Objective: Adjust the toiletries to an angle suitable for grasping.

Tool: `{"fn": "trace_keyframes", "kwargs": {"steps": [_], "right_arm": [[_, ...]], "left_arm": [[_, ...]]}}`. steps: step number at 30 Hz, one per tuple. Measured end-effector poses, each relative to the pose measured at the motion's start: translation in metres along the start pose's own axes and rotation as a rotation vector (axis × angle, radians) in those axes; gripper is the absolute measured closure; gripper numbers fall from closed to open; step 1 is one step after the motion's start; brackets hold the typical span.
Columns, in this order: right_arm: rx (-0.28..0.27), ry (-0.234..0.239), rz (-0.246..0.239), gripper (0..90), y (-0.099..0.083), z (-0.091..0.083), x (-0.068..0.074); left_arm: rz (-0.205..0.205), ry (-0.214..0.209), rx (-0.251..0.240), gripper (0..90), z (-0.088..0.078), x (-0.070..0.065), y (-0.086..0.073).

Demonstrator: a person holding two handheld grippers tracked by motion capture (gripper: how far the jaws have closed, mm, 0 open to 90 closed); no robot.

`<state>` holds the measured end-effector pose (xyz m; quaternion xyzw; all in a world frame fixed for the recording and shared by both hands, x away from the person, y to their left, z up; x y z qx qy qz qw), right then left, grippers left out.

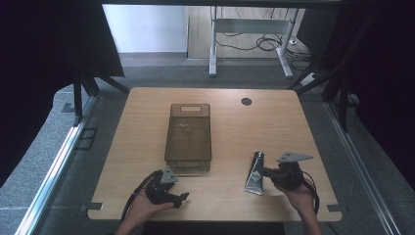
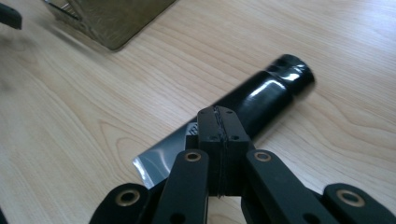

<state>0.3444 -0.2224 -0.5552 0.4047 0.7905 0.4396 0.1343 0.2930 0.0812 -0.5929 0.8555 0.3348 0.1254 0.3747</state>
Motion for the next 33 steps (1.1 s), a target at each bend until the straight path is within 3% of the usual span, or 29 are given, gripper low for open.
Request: {"fn": "trace_keyframes", "kwargs": {"steps": [11, 14, 15, 17, 21, 22, 24, 25, 27, 33], "right_arm": [[0.06, 0.051, -0.035, 89.4, 0.008, 0.02, 0.022], [0.071, 0.053, -0.038, 89.4, 0.008, 0.022, 0.024], [0.077, 0.058, -0.034, 89.4, 0.008, 0.023, 0.027], [0.083, 0.087, -0.026, 89.5, 0.011, 0.027, 0.031], [0.168, 0.117, -0.044, 89.4, 0.013, 0.043, 0.043], [0.168, 0.117, -0.044, 89.4, 0.013, 0.043, 0.043], [0.256, 0.123, -0.098, 89.5, 0.014, 0.052, 0.052], [0.256, 0.123, -0.098, 89.5, 0.014, 0.052, 0.052], [0.331, 0.125, -0.125, 89.4, 0.017, 0.06, 0.057], [0.417, 0.102, -0.145, 89.4, 0.025, 0.069, 0.06]], "left_arm": [[0.008, -0.009, 0.001, 21.3, 0.001, -0.004, 0.001], [0.006, 0.006, 0.001, 21.3, -0.003, -0.002, 0.002], [-0.004, 0.015, -0.019, 21.3, -0.008, -0.001, 0.005], [-0.001, 0.018, -0.02, 21.1, -0.01, -0.001, 0.006], [0.0, 0.008, -0.024, 21.2, -0.011, -0.003, 0.005], [0.0, 0.008, -0.024, 21.2, -0.011, -0.003, 0.005], [0.009, -0.004, -0.026, 21.2, -0.01, -0.006, 0.006], [0.009, -0.004, -0.026, 21.2, -0.01, -0.006, 0.006], [0.028, -0.012, -0.029, 21.2, -0.011, -0.009, 0.007], [0.031, -0.015, -0.055, 21.1, -0.02, -0.01, 0.012]]}}
Point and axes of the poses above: each handheld gripper's, and its own axes: z roughly forward along the jaws, y roughly out of its top, x roughly to its left, the point moved 10 cm from there along z, roughly forward along the jaws, and after that the axes turned 7 degrees about -x, right-handed, at the moved point
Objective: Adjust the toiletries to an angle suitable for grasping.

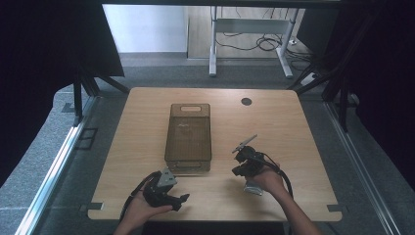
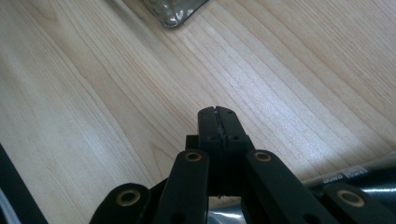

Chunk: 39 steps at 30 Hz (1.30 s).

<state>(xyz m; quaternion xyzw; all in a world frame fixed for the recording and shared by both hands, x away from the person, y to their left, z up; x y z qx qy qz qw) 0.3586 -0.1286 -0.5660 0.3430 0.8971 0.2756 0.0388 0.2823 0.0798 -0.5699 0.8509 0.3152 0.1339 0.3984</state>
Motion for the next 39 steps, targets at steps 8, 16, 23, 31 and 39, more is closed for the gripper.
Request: {"fn": "trace_keyframes", "kwargs": {"steps": [8, 16, 23, 31, 39], "right_arm": [[0.093, -0.021, -0.039, 89.4, -0.004, 0.006, -0.002], [0.147, -0.038, -0.041, 89.4, -0.018, 0.018, -0.01], [0.17, -0.029, -0.034, 89.4, -0.024, 0.019, -0.012], [0.197, -0.023, -0.025, 89.4, -0.03, 0.018, -0.014], [0.199, -0.019, -0.003, 89.5, -0.036, 0.014, -0.016]], "left_arm": [[-0.013, 0.011, 0.007, 21.1, 0.0, 0.006, -0.002], [-0.009, 0.007, 0.017, 21.1, 0.003, 0.004, -0.003], [-0.012, 0.012, 0.016, 21.2, 0.003, 0.005, -0.004], [-0.01, 0.011, 0.02, 21.1, 0.005, 0.004, -0.004], [-0.016, 0.012, 0.021, 21.2, 0.006, 0.005, -0.005]]}}
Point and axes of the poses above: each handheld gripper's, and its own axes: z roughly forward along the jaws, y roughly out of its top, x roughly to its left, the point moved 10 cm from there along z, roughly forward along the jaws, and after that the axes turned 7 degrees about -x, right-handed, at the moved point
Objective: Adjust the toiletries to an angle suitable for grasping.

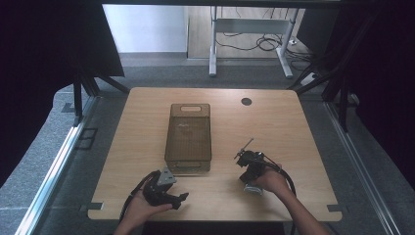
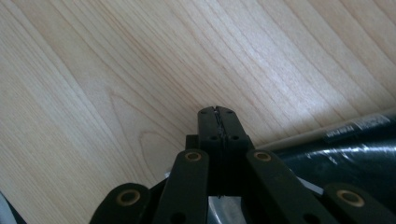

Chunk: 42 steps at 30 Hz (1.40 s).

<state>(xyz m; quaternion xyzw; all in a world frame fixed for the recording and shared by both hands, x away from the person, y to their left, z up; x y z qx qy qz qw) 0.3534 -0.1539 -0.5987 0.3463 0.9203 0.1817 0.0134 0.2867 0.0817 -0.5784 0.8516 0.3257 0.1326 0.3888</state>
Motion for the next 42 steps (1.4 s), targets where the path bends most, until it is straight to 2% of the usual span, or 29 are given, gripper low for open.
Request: {"fn": "trace_keyframes", "kwargs": {"steps": [15, 31, 37, 42], "right_arm": [[-0.005, -0.002, 0.03, 89.5, -0.014, -0.011, -0.012], [-0.013, -0.045, 0.078, 89.5, -0.029, -0.025, -0.032], [-0.043, -0.034, 0.078, 89.1, -0.027, -0.03, -0.031], [-0.095, -0.056, 0.045, 80.3, -0.017, -0.043, -0.027]], "left_arm": [[0.005, -0.005, 0.011, 21.2, 0.004, -0.003, -0.002], [0.01, -0.009, 0.019, 21.2, 0.006, -0.004, -0.003], [0.007, -0.007, 0.02, 21.2, 0.006, -0.004, -0.003], [0.013, -0.009, 0.024, 21.2, 0.007, -0.005, -0.003]]}}
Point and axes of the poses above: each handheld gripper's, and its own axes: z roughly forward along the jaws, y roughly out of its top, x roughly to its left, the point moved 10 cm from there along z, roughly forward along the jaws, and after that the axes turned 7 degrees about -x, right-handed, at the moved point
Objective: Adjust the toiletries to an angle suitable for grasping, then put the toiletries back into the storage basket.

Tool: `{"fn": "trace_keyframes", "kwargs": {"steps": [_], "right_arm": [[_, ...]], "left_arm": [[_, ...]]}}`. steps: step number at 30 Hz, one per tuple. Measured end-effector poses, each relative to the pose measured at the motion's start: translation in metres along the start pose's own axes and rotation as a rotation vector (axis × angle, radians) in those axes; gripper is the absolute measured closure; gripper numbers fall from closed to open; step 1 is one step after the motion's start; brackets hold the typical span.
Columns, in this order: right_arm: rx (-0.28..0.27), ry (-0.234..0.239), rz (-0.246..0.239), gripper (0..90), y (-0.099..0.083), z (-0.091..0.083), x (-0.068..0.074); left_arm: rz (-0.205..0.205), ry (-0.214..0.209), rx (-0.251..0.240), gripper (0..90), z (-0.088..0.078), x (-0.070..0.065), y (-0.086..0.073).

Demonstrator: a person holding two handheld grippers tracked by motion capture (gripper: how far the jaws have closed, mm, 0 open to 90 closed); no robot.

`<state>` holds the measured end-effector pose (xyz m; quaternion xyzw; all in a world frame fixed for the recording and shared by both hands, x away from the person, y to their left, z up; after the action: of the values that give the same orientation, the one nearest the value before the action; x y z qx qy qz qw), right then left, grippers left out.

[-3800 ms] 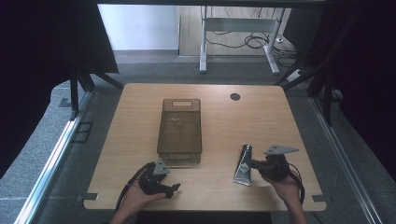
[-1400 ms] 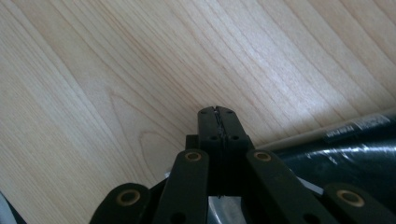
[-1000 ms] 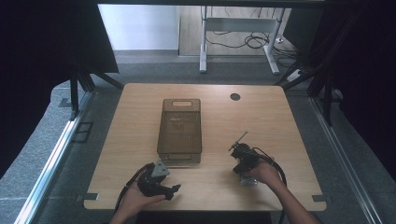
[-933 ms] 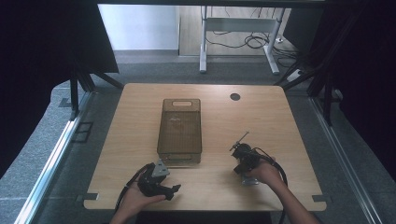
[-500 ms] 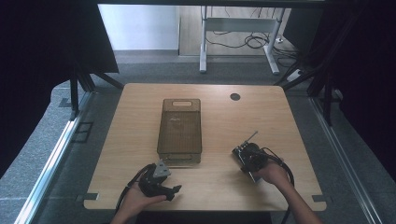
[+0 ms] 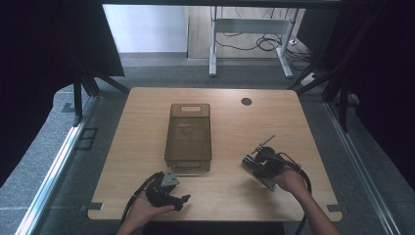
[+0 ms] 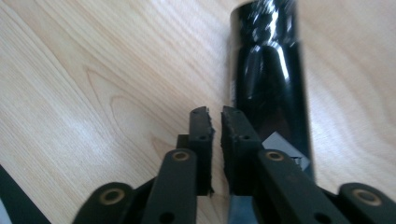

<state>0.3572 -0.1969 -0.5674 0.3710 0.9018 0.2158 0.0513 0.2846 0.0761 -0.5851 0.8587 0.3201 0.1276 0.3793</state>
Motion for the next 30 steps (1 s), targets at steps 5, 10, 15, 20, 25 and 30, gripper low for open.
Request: {"fn": "trace_keyframes", "kwargs": {"steps": [5, 10, 15, 20, 25, 30], "right_arm": [[-0.041, -0.065, -0.001, 61.4, 0.009, -0.01, -0.009], [-0.053, -0.095, 0.03, 49.5, 0.012, -0.012, -0.018], [-0.045, -0.102, 0.039, 44.2, 0.013, -0.009, -0.019], [-0.02, -0.11, 0.049, 39.4, 0.012, -0.002, -0.023], [0.002, -0.111, 0.053, 37.3, 0.011, 0.004, -0.025], [0.029, -0.123, 0.048, 37.0, 0.01, 0.009, -0.026]], "left_arm": [[-0.002, 0.0, -0.005, 21.2, -0.001, 0.001, 0.001], [0.0, 0.0, 0.001, 21.2, 0.0, 0.0, 0.0], [0.001, -0.003, -0.002, 21.2, -0.001, -0.001, 0.001], [0.001, -0.003, -0.002, 21.2, 0.0, 0.0, 0.0], [0.003, -0.003, 0.003, 21.2, 0.0, 0.0, -0.001], [0.005, -0.003, 0.004, 21.2, 0.0, 0.0, -0.001]]}}
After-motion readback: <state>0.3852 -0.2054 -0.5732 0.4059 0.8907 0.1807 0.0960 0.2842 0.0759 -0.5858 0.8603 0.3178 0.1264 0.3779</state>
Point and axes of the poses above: each handheld gripper's, and its own axes: z roughly forward along the jaws, y roughly out of its top, x roughly to its left, the point moved 10 cm from there along z, roughly forward along the jaws, and after that the axes turned 7 degrees about -x, right-handed, at the moved point
